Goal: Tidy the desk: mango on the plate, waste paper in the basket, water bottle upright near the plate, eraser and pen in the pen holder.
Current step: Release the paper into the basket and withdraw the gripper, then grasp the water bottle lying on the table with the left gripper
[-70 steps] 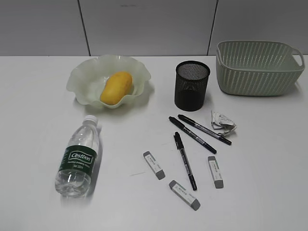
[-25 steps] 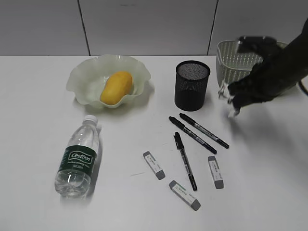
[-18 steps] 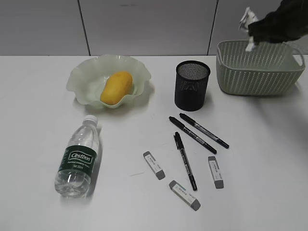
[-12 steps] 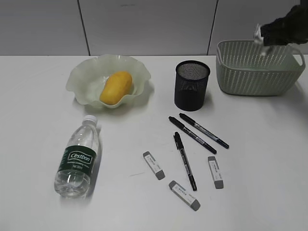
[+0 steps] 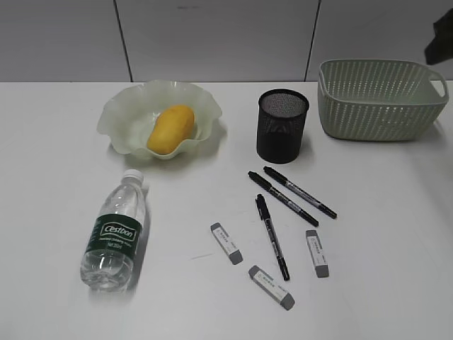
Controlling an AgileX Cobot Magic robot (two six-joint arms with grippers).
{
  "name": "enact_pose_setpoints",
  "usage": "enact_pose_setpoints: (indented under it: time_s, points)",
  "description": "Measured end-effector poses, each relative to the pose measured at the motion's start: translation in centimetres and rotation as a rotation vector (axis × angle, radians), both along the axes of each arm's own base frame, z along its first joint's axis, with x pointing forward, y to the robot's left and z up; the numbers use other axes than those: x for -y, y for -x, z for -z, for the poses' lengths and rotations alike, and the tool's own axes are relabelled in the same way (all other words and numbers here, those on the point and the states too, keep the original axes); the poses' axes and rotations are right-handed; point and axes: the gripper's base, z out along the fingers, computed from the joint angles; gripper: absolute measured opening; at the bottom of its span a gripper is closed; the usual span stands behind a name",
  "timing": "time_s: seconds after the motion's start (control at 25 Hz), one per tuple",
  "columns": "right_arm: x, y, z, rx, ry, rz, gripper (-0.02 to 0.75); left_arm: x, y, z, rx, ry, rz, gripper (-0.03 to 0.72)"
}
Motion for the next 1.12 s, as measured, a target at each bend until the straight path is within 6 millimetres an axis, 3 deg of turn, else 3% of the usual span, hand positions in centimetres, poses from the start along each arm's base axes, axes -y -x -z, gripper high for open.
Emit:
enact_pose_setpoints:
  time_s: [0.08, 0.2, 0.48, 0.68, 0.84, 1.0, 1.12]
  points:
    - [-0.1, 4.3, -1.7, 0.027, 0.003, -0.006, 0.498, 0.0, 0.0, 0.0, 0.000, 0.000, 0.000, 0.426]
    - [-0.2, 11.1, -2.5, 0.023, 0.000, -0.014, 0.498, 0.0, 0.0, 0.0, 0.000, 0.000, 0.000, 0.426]
    - [-0.1, 25.2, -1.1, 0.005, -0.004, -0.014, 0.496, 0.0, 0.0, 0.0, 0.000, 0.000, 0.000, 0.426]
    - [0.2, 31.2, 0.4, 0.100, 0.033, -0.007, 0.496, 0.0, 0.0, 0.0, 0.000, 0.002, 0.002, 0.419]
    - [0.3, 34.5, 0.6, 0.245, 0.039, -0.004, 0.494, 0.1, -0.5, 0.0, -0.033, -0.003, 0.003, 0.396]
    - [0.3, 36.7, 0.5, 0.380, 0.036, 0.001, 0.493, 0.9, -2.7, -0.3, -0.143, -0.016, 0.035, 0.386]
    - [0.4, 37.1, 0.6, 0.407, 0.032, 0.013, 0.490, 2.2, -6.0, -1.2, -0.196, -0.012, 0.102, 0.398]
